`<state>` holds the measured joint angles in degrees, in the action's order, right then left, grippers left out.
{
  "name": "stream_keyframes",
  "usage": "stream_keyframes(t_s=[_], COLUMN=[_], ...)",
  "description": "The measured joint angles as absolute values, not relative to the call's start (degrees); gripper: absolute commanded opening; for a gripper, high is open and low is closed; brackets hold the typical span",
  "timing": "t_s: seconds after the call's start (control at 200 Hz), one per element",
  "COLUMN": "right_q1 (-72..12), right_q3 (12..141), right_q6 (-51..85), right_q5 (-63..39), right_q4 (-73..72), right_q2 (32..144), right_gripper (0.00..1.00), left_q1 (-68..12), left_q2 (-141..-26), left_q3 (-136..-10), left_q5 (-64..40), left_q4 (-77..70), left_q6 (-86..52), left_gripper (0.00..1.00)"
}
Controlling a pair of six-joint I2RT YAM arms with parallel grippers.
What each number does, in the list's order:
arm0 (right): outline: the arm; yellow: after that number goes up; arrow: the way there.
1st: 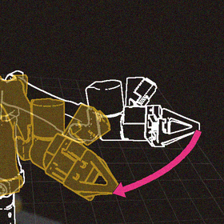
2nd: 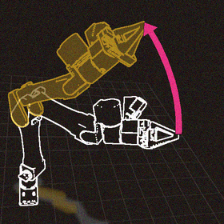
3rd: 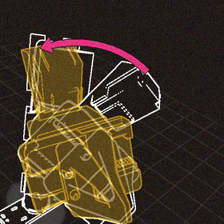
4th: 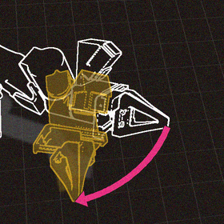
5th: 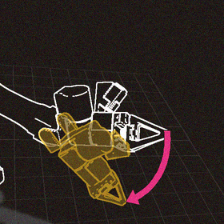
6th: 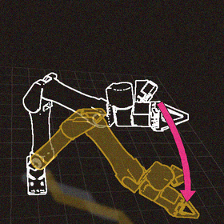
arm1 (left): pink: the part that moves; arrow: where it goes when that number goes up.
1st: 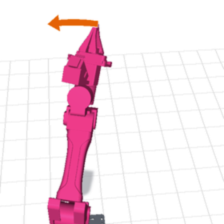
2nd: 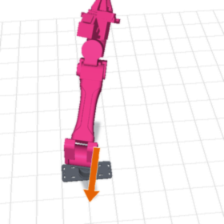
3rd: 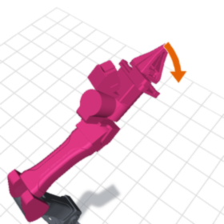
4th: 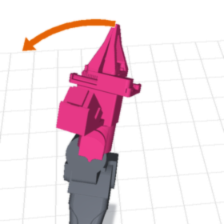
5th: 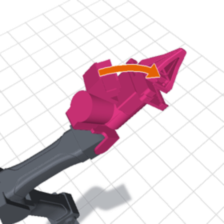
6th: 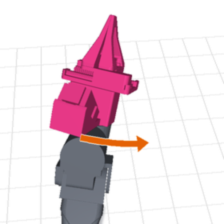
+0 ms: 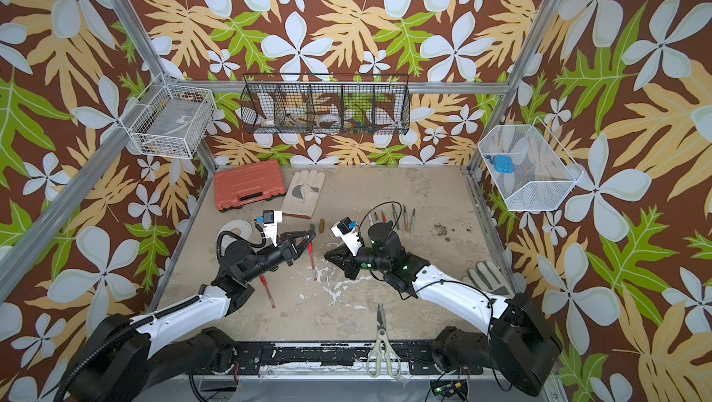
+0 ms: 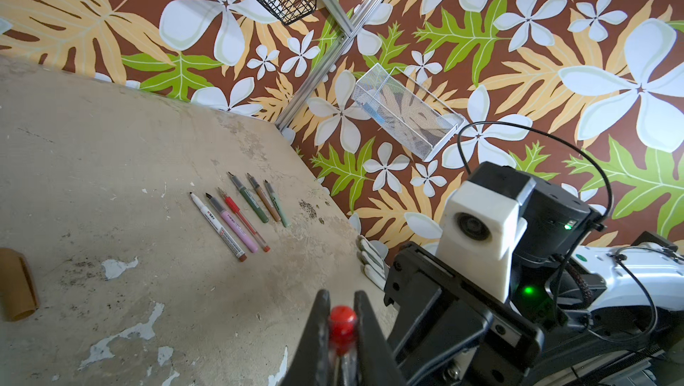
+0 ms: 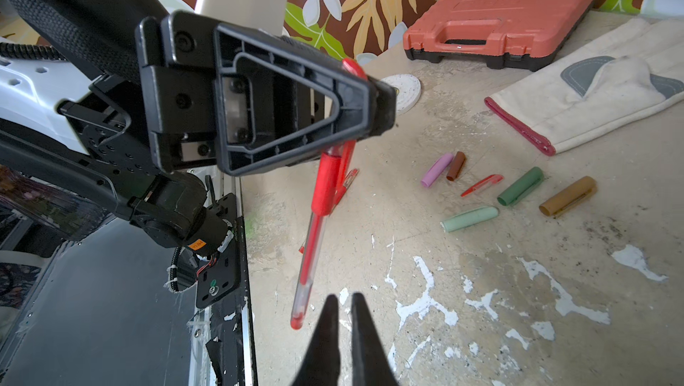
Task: Remove pen caps from pens
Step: Open the pen cap on the pen.
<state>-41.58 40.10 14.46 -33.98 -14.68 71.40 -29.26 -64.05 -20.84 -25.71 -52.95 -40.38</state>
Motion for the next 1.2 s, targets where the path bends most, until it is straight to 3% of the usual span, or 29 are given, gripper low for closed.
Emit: stream_keyframes(t_s=[0.165,0.585,0.786,0.986,1.196], right_q1=[-41.6,-42.7,-42.9,-43.5,-43.5], right_q3=[39.7,38.5,37.8,37.8,37.8], right_q6=[14.1,18.2,21.1,23.2,24.8], right_q5=[-33.5,-42.0,-45.7,-47.8,-48.4], right_q4=[-15.0,-23.6,-28.8,-32.5,-33.8], right_q2=[70.4,76.1,78.1,79.3,79.4], right_gripper=[0.45,0.42,0.29,0.25,0.0], left_q1=[-29.3,-31.6,-32.1,-32.1,-32.2], left_q2=[-65.4,-68.9,-69.3,-70.7,-70.6], left_q3=[-20.5,-18.4,-18.0,-18.0,-17.9], left_q5=[-26.5,-33.1,-34.8,-35.3,-36.2], left_q4=[-54.2,-66.5,-70.1,-72.3,-73.5], left_q6=[-40.2,-41.8,-42.3,-43.3,-43.4], left_gripper=[0.0,0.0,0.0,0.0,0.0])
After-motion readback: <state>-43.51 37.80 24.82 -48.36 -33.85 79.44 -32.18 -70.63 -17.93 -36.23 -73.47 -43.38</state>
